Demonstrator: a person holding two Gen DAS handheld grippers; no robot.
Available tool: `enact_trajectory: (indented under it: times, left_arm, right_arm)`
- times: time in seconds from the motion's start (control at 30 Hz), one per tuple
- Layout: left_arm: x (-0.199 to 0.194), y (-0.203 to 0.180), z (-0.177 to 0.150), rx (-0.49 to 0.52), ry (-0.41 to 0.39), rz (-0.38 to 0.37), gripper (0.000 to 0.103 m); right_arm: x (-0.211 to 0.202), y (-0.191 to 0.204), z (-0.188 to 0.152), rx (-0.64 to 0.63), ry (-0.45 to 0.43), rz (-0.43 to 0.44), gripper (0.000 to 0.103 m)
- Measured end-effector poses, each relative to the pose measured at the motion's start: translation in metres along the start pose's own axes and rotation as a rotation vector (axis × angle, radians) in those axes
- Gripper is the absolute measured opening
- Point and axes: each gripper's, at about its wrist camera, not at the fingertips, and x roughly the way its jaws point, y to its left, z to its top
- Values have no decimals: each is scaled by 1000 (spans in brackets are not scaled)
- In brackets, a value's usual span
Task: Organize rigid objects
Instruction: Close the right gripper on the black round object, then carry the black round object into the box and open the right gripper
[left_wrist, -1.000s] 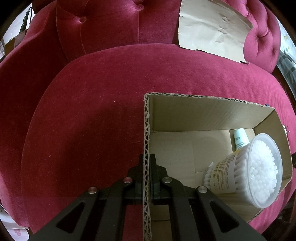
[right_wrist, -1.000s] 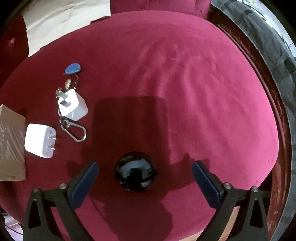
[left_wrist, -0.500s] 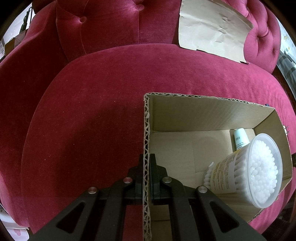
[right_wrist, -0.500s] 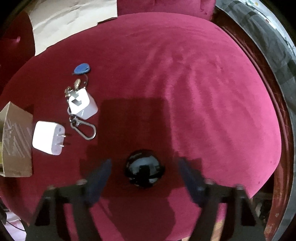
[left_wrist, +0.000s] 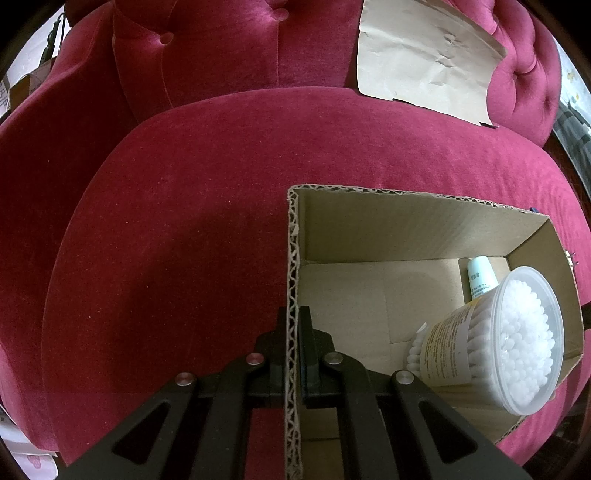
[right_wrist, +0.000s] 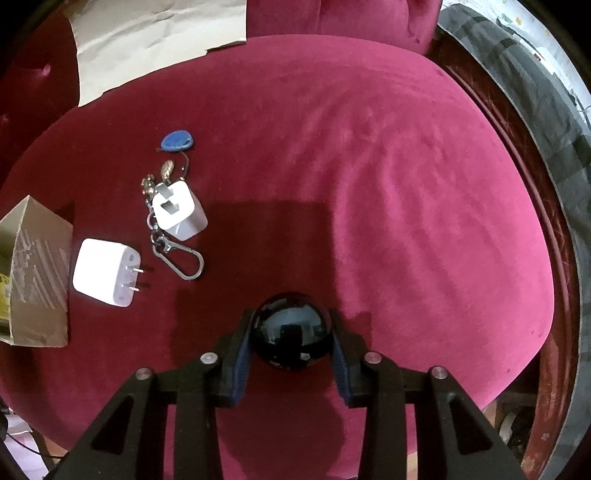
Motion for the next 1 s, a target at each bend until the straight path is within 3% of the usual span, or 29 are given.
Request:
enact_trajectory:
  times: [1.0]
  left_arm:
    - [0,-1,1,2,1,2,3]
  right_arm:
    - [-87,72,15,-147,-118,-1,40]
